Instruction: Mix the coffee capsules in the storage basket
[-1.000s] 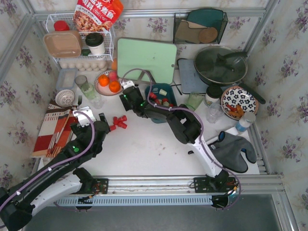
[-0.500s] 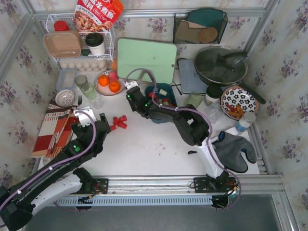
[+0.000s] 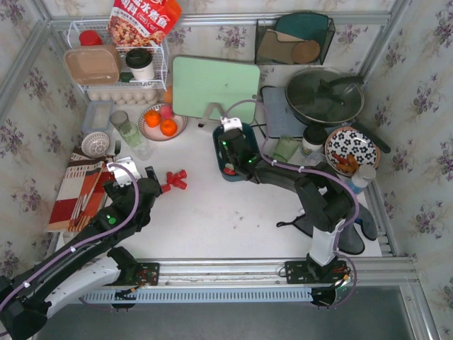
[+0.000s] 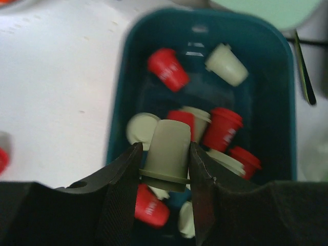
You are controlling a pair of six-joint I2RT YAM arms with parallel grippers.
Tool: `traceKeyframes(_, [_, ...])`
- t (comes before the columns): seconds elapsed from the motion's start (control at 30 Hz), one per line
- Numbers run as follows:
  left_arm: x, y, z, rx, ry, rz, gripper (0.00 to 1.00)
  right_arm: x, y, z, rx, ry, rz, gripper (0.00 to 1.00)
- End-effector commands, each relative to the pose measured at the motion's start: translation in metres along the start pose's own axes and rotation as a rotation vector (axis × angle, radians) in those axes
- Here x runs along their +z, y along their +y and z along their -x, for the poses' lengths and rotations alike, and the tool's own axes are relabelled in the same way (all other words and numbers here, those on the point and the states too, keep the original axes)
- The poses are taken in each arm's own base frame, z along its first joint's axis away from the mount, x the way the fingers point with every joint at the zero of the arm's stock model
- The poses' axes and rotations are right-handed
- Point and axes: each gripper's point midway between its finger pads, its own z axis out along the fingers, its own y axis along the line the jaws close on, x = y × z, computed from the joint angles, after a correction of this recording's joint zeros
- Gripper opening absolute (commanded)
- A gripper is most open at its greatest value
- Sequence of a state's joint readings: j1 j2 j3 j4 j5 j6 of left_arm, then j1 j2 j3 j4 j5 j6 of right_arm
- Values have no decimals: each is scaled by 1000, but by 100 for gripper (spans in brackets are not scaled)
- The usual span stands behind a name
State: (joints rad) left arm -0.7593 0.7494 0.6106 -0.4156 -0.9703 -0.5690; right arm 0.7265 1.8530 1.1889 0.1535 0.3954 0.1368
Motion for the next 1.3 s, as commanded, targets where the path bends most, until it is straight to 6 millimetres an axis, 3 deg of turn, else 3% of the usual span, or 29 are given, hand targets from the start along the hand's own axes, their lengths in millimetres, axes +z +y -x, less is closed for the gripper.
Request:
traceKeyframes(0.0, [0,-2,4,-19,-9,-2,100,3,-27,-15,110,12,-35,30])
traceKeyframes(0.17, [0,-2,4,-16,-9,1,100,0,-41,-38,134,57,-56,30])
traceKeyframes(0.37, [1,-3,3,-10,-6,3,100,-2,-50,-39,124,62,-92,30])
traceKeyframes(0.57, [1,-3,3,-11,-7,2,100,-9,-48,-40,116,85,-73,32])
traceKeyframes(0.77, [1,-2,3,-13,-6,1,100,-28,-44,-56,121,136,-20,36])
traceKeyframes(1.03, [1,-4,2,-10,-1,-3,100,-38,-54,-78,100,199,-53,59])
traceKeyframes(1.17, [2,-4,2,-10,-4,2,100,-42,-49,-68,117,179,-29,71])
traceKeyframes(1.27, [2,-4,2,-9,-3,2,100,-49,-49,-52,129,148,-14,74])
